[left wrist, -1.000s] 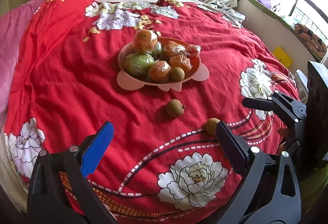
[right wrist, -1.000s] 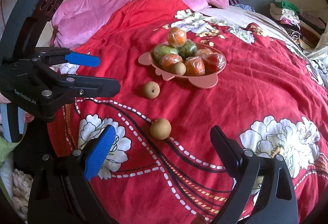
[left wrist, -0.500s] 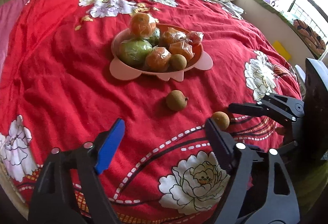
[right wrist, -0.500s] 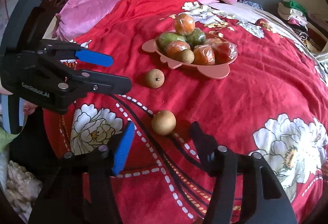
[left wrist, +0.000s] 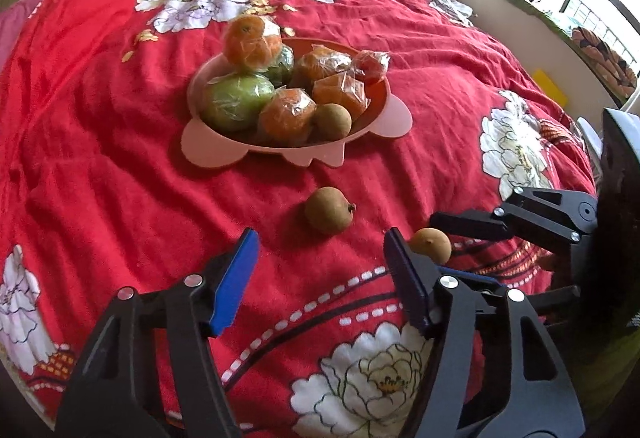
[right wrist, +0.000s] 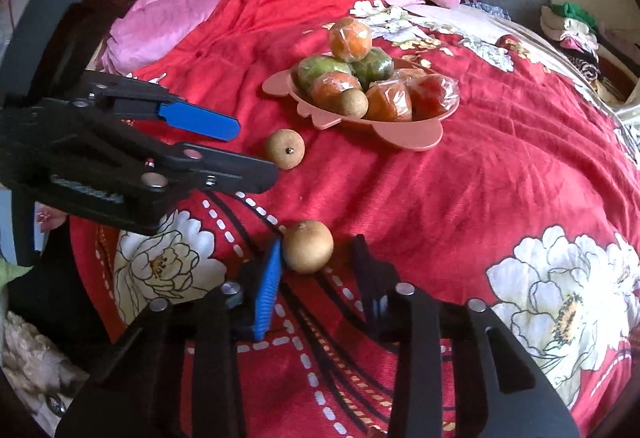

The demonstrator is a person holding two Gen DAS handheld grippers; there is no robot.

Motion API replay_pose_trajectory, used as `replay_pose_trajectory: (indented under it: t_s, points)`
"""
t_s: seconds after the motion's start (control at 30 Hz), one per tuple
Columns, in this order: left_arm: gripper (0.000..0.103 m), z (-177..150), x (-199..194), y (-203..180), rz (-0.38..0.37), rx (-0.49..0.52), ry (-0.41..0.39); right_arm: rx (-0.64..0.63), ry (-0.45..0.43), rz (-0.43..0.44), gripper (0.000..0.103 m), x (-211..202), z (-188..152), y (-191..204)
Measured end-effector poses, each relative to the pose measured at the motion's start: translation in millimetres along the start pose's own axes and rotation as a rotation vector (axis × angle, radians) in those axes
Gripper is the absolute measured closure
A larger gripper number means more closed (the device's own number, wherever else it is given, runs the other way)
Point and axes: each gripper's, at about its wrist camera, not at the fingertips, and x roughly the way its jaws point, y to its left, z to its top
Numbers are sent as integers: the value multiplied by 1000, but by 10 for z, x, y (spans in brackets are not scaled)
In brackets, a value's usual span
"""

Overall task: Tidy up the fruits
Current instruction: 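Grasp a longan with the left tool while the right tool grasps the other longan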

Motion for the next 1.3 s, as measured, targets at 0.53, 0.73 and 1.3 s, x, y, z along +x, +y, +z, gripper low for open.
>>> replay_pose_trajectory:
  t_s: [0.53, 0.73, 1.3]
  points:
    - [80, 125, 191, -88, 21, 32, 3, 76, -42, 76, 76, -66, -14, -168]
    - [83, 134, 206, -65, 12, 21, 2, 83, -47, 83, 76, -85, -21, -169]
    - [83, 159, -254, 114, -8, -37, -84, 109, -79, 101, 79, -211, 20, -186]
